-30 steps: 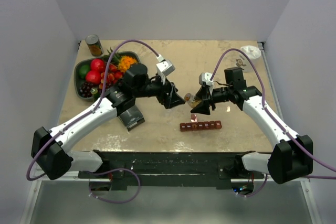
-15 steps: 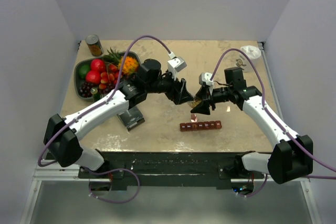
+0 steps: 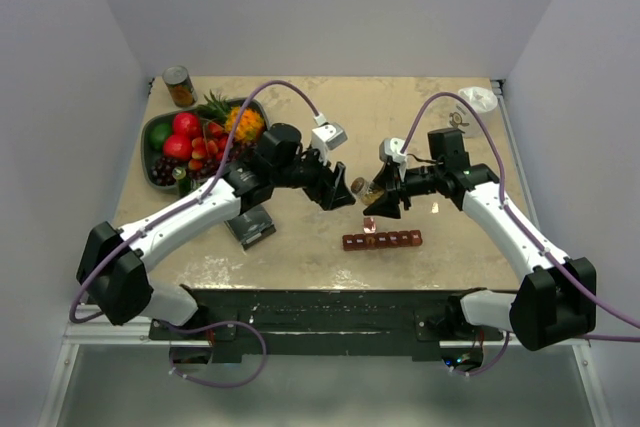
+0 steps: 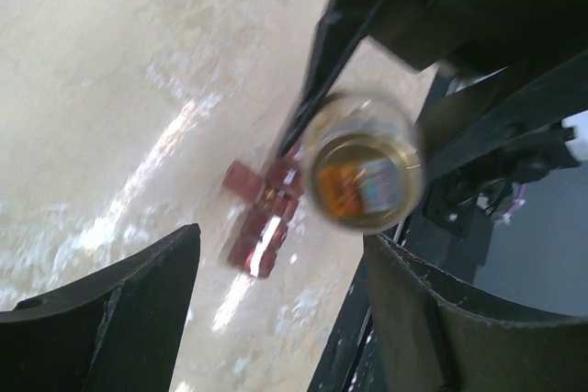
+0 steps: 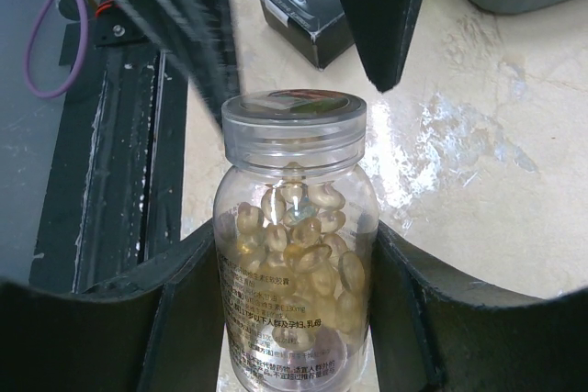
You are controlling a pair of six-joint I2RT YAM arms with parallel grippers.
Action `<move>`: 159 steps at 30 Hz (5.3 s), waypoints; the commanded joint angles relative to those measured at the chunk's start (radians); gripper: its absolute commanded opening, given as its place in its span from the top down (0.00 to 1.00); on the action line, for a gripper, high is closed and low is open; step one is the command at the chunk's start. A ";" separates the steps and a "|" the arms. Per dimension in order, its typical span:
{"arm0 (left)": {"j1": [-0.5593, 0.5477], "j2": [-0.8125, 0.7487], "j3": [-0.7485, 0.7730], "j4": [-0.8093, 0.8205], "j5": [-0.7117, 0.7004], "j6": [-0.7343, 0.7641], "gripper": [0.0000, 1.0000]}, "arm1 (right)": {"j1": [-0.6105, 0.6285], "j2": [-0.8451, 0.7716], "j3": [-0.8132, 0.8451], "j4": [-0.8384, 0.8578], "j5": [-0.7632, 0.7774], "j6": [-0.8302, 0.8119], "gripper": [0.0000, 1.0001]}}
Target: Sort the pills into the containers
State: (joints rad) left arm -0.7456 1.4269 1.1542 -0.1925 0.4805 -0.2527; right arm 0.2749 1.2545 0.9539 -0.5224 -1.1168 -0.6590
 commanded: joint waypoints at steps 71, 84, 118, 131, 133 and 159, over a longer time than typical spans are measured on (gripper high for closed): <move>0.124 0.093 0.041 -0.162 0.164 0.560 0.46 | 0.004 -0.024 0.046 -0.010 -0.061 -0.042 0.91; 0.143 -0.089 -0.105 0.086 0.362 0.308 0.01 | 0.006 -0.020 0.046 -0.010 -0.051 -0.045 0.91; 0.029 0.086 -0.024 0.323 0.178 -0.453 0.53 | 0.006 -0.024 0.045 0.013 -0.026 -0.021 0.92; 0.041 0.095 0.047 0.146 0.340 -0.020 0.68 | 0.006 -0.024 0.043 0.015 -0.032 -0.016 0.92; 0.045 0.107 0.059 0.146 0.348 -0.043 0.57 | 0.006 -0.023 0.043 0.016 -0.032 -0.014 0.92; 0.008 0.047 0.090 -0.108 0.296 0.439 0.74 | 0.006 -0.015 0.042 0.018 -0.041 -0.013 0.92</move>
State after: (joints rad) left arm -0.7189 1.5276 1.2682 -0.2485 0.7517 -0.1146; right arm 0.2882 1.2552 0.9592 -0.5217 -1.1095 -0.6857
